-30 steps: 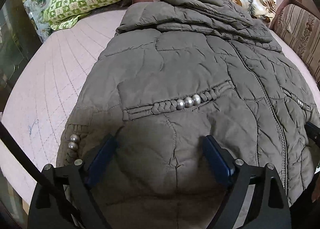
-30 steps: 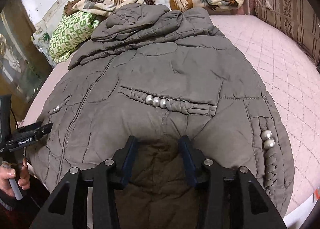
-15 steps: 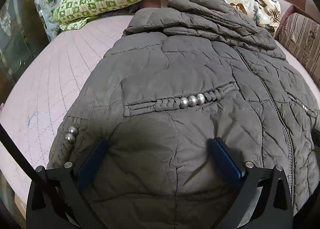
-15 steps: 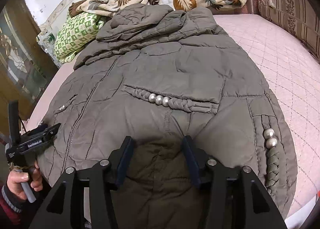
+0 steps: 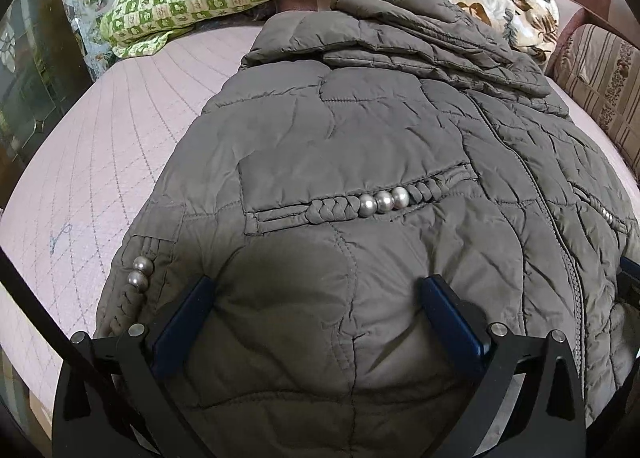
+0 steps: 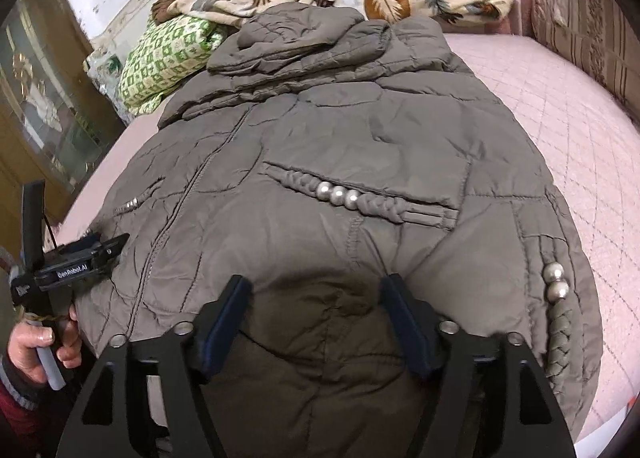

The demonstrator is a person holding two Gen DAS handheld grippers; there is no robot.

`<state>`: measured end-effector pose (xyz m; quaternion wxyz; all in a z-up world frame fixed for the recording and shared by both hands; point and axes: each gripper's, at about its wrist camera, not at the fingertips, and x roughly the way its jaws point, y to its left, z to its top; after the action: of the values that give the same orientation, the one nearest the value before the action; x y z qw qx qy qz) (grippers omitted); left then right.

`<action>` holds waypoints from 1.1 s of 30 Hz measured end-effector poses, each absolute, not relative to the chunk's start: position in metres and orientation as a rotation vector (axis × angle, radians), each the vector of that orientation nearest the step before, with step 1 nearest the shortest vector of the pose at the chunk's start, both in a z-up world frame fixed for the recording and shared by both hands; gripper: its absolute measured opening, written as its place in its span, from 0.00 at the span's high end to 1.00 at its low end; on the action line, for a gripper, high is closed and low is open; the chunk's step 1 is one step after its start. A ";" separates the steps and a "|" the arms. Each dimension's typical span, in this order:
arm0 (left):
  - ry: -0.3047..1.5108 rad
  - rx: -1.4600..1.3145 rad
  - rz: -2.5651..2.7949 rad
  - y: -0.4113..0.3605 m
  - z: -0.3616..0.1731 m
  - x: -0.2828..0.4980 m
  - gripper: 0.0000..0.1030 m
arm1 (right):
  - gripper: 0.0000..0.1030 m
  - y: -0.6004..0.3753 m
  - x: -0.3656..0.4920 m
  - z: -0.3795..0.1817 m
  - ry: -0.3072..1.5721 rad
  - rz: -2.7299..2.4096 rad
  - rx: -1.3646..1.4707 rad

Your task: Fold large clothes

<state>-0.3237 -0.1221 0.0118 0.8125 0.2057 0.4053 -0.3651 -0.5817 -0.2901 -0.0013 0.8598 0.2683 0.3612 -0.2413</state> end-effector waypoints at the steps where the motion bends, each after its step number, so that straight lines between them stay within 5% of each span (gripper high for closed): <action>1: 0.864 0.434 -0.780 -0.122 0.012 -0.324 0.00 | 0.22 -0.288 -0.579 -0.001 0.766 -0.507 0.544; 33: 0.784 0.423 -0.783 -0.113 0.014 -0.335 0.00 | 0.20 -0.280 -0.596 0.009 0.721 -0.453 0.533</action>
<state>-0.3350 -0.1134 0.0144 0.8292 0.1993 0.3696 -0.3690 -0.5963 -0.2798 0.0088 0.8766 0.2553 0.3454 -0.2171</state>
